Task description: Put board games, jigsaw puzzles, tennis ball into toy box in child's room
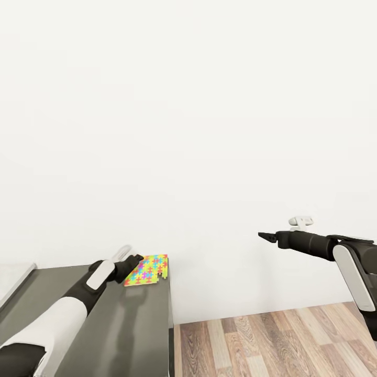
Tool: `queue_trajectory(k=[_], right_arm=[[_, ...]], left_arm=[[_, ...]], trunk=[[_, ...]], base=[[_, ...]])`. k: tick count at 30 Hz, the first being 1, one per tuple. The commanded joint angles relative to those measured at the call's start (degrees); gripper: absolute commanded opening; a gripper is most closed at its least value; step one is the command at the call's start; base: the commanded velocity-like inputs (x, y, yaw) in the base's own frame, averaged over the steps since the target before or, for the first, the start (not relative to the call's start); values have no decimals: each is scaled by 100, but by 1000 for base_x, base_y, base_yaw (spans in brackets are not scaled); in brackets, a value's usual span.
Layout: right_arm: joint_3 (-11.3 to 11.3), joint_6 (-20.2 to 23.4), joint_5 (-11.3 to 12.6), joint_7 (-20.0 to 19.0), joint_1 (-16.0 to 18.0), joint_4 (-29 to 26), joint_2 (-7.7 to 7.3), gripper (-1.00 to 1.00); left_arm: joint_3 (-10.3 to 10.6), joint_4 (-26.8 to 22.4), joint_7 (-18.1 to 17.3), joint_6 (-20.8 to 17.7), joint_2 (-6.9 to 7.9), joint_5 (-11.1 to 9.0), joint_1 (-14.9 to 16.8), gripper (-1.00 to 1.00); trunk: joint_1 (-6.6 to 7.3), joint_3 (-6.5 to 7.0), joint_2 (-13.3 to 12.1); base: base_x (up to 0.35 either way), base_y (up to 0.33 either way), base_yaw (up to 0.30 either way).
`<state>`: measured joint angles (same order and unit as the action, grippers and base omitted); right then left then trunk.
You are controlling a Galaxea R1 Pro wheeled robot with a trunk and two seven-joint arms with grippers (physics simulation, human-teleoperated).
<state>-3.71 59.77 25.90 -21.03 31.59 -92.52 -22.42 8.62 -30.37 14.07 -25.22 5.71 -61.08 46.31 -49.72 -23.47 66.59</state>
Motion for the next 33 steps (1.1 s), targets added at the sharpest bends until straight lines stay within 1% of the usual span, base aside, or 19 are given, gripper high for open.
queue_trajectory(k=[1, 6, 11, 17, 21, 24, 27, 29, 33], right_arm=[[-7, 23, -50, -59, 5, -2, 0, 100], [-7, 23, -50, -59, 5, -2, 0, 100], [-7, 23, -50, -59, 5, -2, -10, 100], [-3, 23, -50, -59, 5, -2, -11, 100], [0, 23, -50, -59, 5, -2, -10, 100], [2, 23, -50, -59, 5, -2, -2, 100], [2, 23, -50, -59, 5, -2, -1, 100], [-2, 23, -50, -59, 5, -2, 0, 100], [-5, 23, -50, -59, 5, -2, -9, 100]], left_arm=[[44, -13, 53, -1, -4, -58, 10, 100], [48, -13, 48, -6, -43, -61, 30, 100], [51, -11, -88, -4, -51, -56, 35, 100], [41, -29, -160, -8, -12, -53, 37, 100], [18, -213, -153, -88, 80, -52, 18, 100], [-15, -605, -113, -341, 341, -67, -46, 100], [-19, -693, -37, -415, 411, -57, -66, 100], [-22, -725, 163, -452, 446, -53, -75, 100], [-14, -715, 451, -474, 462, -53, -80, 100]], trunk=[[0, -7, 4], [0, -7, 4], [0, -7, 4], [0, -7, 4], [0, -7, 4], [0, -7, 4], [0, -7, 4], [0, -7, 4], [0, -11, 4]], base=[[0, 0, 0], [0, 0, 0], [0, 0, 0], [0, 0, 0], [0, 0, 0], [0, 0, 0], [0, 0, 0], [0, 0, 0], [0, 0, 0]])
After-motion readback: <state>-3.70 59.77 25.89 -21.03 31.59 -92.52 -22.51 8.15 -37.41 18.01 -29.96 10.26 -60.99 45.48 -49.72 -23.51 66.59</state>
